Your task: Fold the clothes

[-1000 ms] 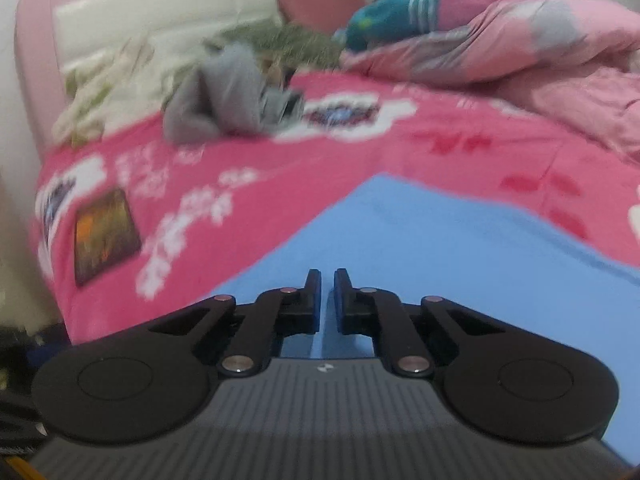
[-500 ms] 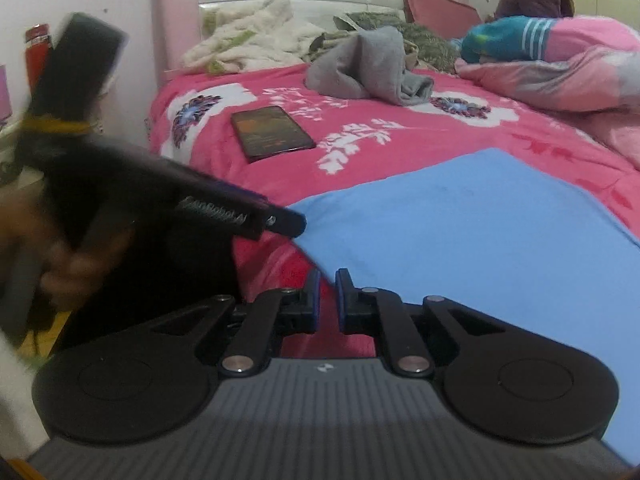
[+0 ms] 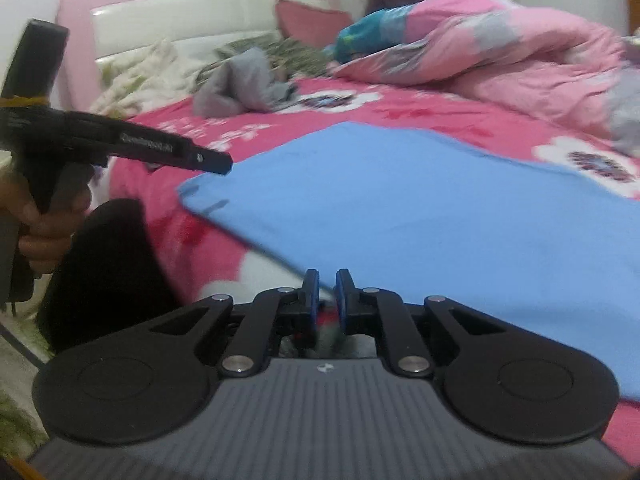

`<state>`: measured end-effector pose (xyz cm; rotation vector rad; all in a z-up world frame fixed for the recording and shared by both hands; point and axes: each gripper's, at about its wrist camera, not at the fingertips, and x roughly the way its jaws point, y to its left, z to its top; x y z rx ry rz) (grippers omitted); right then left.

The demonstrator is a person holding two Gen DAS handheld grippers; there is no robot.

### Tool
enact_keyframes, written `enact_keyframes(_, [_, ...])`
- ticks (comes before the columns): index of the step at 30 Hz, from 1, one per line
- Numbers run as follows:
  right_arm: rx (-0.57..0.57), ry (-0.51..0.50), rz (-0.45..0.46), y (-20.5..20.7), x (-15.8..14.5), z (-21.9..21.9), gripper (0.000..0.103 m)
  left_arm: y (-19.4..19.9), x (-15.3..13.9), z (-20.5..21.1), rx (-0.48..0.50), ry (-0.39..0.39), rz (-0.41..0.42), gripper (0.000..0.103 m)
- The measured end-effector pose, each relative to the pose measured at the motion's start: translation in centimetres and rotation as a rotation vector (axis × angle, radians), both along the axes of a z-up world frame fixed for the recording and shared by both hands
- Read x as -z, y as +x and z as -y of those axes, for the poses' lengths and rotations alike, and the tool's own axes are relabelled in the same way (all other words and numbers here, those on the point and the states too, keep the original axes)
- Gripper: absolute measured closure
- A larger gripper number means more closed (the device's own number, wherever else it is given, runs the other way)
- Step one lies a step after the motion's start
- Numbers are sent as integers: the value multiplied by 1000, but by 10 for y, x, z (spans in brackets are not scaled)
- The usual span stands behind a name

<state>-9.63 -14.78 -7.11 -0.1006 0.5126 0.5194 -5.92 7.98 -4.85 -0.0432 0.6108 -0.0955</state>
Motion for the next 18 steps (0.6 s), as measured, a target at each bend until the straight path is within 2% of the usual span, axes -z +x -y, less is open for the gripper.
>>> enact_keyframes(4, [187,42,32,18,-6,45,94,14,13,18,34,53,-48,54])
enact_keyframes(7, [292,22,29,19,9,75,95,14,19,22,31,79,-62,51])
enact_keyframes(9, [310,41,12,4,20,92,95,14,20,22,29,86,-69,48])
enact_keyframes(13, [364,56,-6,-25,16,111,94,16,20,20,23,79,-81,45])
enact_keyframes(18, [428,42,76,-16,-2,124,93,17,18,22,14,96,-88,41])
